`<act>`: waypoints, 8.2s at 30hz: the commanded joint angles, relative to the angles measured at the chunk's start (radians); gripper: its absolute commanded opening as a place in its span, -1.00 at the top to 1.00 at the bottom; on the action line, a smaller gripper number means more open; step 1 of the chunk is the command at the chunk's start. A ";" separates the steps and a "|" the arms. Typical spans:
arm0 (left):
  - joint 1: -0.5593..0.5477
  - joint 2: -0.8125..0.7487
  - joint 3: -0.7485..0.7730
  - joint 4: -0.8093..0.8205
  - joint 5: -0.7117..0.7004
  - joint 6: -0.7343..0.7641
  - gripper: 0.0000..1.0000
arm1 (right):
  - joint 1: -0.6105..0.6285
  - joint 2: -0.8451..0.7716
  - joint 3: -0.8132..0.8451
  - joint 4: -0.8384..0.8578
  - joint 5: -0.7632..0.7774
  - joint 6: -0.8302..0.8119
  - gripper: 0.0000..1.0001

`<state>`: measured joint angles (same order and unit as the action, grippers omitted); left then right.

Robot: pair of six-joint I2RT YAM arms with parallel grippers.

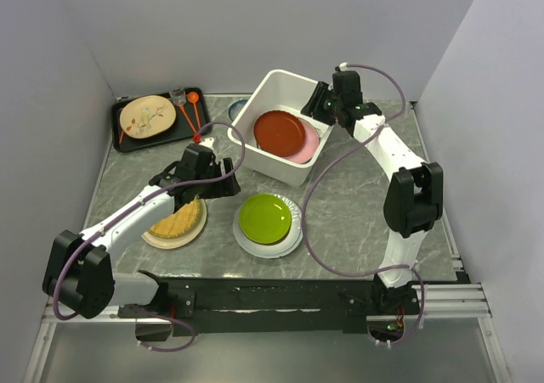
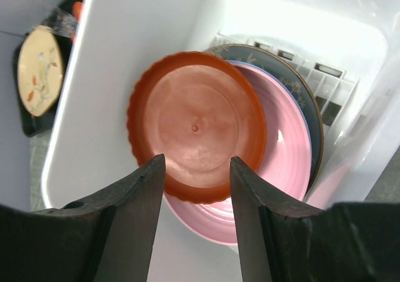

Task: Place the plates into the plastic bin on the countertop
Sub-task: Pick up the plate at the center of the board, then place the plate in the plastic bin.

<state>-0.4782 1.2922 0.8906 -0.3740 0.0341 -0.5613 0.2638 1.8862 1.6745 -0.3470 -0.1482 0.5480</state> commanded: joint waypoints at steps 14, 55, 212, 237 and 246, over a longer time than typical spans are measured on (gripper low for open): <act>-0.051 0.027 -0.002 0.063 0.104 0.014 -0.28 | 0.018 -0.185 -0.110 0.082 -0.048 -0.011 -0.05; 0.319 -0.218 -0.027 -0.054 0.067 -0.057 -0.58 | 0.391 -0.360 -0.437 0.247 -0.125 0.024 -0.06; 0.931 -0.381 -0.114 -0.029 0.627 0.089 -0.70 | 0.627 -0.262 -0.498 0.375 -0.083 0.176 1.00; 0.640 -0.366 -0.085 0.023 0.414 0.009 -0.70 | 0.575 -0.587 -0.708 0.321 0.050 0.193 1.00; 0.463 -0.306 -0.087 0.096 0.322 -0.055 -0.71 | 0.477 -0.736 -0.795 0.303 0.041 0.207 1.00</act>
<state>0.0513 0.9630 0.7765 -0.3523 0.4152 -0.5781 0.7856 1.2369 0.8864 -0.0952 -0.1192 0.7387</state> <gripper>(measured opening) 0.853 0.030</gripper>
